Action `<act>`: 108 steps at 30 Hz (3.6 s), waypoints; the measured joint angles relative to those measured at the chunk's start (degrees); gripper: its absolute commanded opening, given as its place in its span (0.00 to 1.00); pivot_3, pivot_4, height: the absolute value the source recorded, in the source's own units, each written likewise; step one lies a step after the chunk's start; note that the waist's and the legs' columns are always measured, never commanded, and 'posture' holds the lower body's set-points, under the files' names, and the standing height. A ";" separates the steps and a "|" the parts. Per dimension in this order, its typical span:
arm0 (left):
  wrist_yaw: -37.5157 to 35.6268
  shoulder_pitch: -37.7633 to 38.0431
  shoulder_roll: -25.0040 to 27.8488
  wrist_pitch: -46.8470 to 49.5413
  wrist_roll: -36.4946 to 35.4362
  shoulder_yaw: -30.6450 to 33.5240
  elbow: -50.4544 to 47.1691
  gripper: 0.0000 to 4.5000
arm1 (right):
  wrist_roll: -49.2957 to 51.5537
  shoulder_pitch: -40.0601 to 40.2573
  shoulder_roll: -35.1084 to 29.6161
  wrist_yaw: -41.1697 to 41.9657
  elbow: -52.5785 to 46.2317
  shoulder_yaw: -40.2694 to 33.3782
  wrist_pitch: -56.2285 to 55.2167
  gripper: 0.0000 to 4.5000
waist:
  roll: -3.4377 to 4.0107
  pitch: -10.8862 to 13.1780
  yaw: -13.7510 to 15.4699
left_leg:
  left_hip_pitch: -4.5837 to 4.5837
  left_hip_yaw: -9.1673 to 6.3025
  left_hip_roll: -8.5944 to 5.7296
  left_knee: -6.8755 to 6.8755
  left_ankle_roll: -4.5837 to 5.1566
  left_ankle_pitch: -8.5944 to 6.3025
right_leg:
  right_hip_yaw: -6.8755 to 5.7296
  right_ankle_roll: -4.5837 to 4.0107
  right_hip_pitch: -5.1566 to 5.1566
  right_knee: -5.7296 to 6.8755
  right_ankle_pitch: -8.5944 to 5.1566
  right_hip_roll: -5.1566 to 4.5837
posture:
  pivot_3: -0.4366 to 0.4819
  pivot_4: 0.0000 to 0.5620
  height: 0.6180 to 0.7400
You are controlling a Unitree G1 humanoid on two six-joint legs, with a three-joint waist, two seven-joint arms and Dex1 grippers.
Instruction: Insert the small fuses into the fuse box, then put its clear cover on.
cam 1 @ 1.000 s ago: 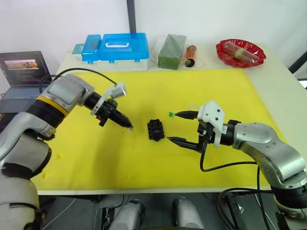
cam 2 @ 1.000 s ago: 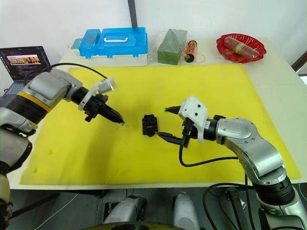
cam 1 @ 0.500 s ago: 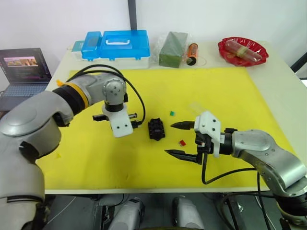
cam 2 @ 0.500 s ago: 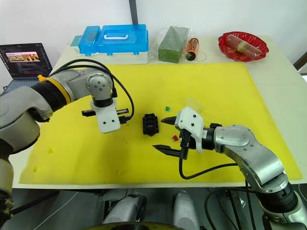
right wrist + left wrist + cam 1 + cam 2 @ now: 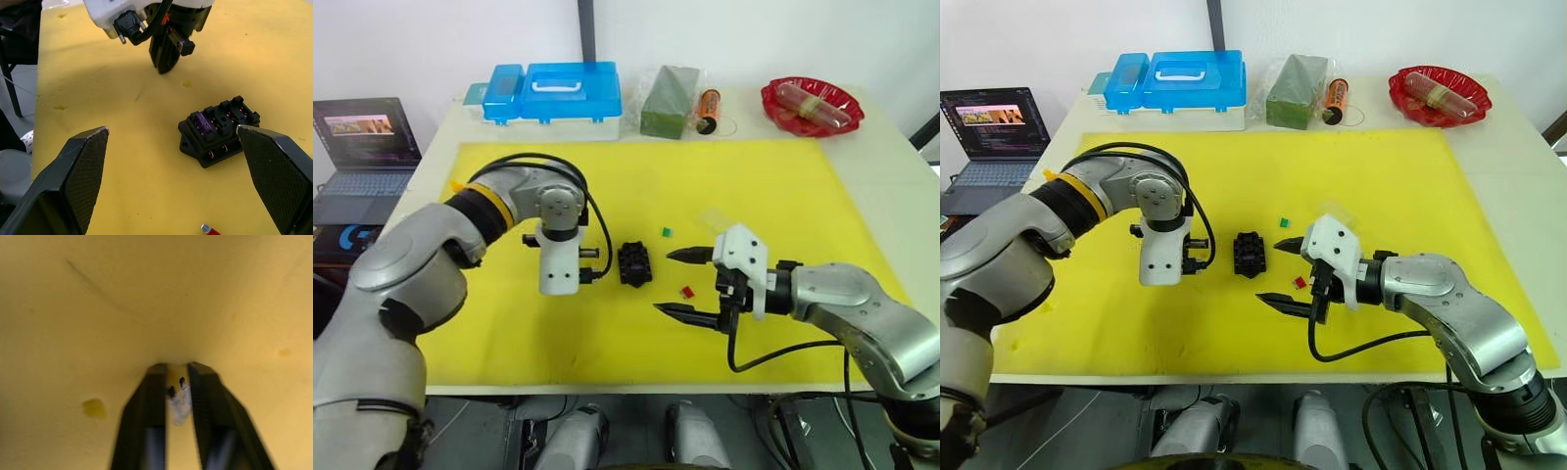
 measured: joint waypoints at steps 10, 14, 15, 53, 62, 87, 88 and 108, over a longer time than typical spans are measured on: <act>0.00 -2.90 -1.41 9.76 -5.90 5.97 5.31 1.00 | 0.49 -0.04 -0.94 0.48 0.13 -0.28 -0.11 1.00 | -0.01 -0.01 -0.25 | 0.00 -0.04 -0.02 0.04 0.01 0.00 | -0.04 0.04 0.04 0.02 0.02 0.00 | 0.48 0.27 1.00; -0.02 -4.30 4.49 23.95 -18.60 7.23 1.09 1.00 | 0.51 -0.19 -0.95 0.77 0.21 -0.25 -0.35 1.00 | 0.00 -0.01 -1.49 | -0.01 -0.14 -0.01 0.00 0.01 0.00 | -0.04 0.04 0.00 0.11 0.02 -0.01 | 0.48 0.27 1.00; -0.02 -4.19 6.39 29.36 -22.89 7.38 -1.69 1.00 | 0.52 -0.19 -0.96 0.84 0.22 -0.25 -0.39 1.00 | 0.00 -0.01 -1.65 | -0.02 -0.16 0.00 0.00 0.01 0.00 | -0.04 0.04 0.00 0.15 0.02 -0.01 | 0.48 0.27 1.00; 60.12 48.74 14.80 150.09 -88.37 82.85 -11.21 1.00 | -10.03 -12.11 10.77 1.64 12.54 10.28 -10.17 1.00 | -0.01 -0.22 -2.85 | 0.10 -0.25 -0.15 0.72 0.01 -0.02 | 0.04 -0.09 -0.22 0.97 0.07 -0.05 | 0.48 0.27 1.00; 55.77 48.27 11.14 149.78 -83.15 81.77 -14.53 1.00 | -11.10 -12.10 10.46 2.46 12.51 11.37 -9.96 1.00 | -0.01 -0.23 -3.13 | 0.10 -0.23 -0.14 0.72 0.01 -0.02 | 0.05 -0.09 -0.25 0.98 0.07 -0.05 | 0.48 0.27 1.00; 48.44 46.56 5.26 145.95 -70.83 82.98 -14.95 1.00 | -11.86 -12.14 10.18 2.79 11.80 11.79 -9.23 1.00 | 0.00 -0.26 -2.86 | 0.10 -0.21 -0.14 0.74 0.01 -0.02 | 0.04 -0.10 -0.21 0.98 0.07 -0.08 | 0.48 0.27 1.00; 48.23 46.58 5.12 145.98 -70.45 82.98 -15.00 1.00 | -11.86 -12.14 10.14 2.76 11.57 11.76 -9.11 1.00 | 0.00 -0.26 -2.83 | 0.10 -0.21 -0.14 0.74 0.01 -0.02 | 0.04 -0.09 -0.21 0.97 0.07 -0.08 | 0.48 0.27 1.00; 44.54 48.93 1.82 142.07 -65.84 81.98 -18.14 0.96 | -11.87 -11.88 9.67 2.67 10.67 11.33 -9.03 1.00 | 0.20 -0.93 -1.65 | 0.11 -0.17 -0.20 0.73 0.02 -0.03 | 0.05 -0.10 -0.14 0.90 0.07 -0.13 | 0.48 0.27 1.00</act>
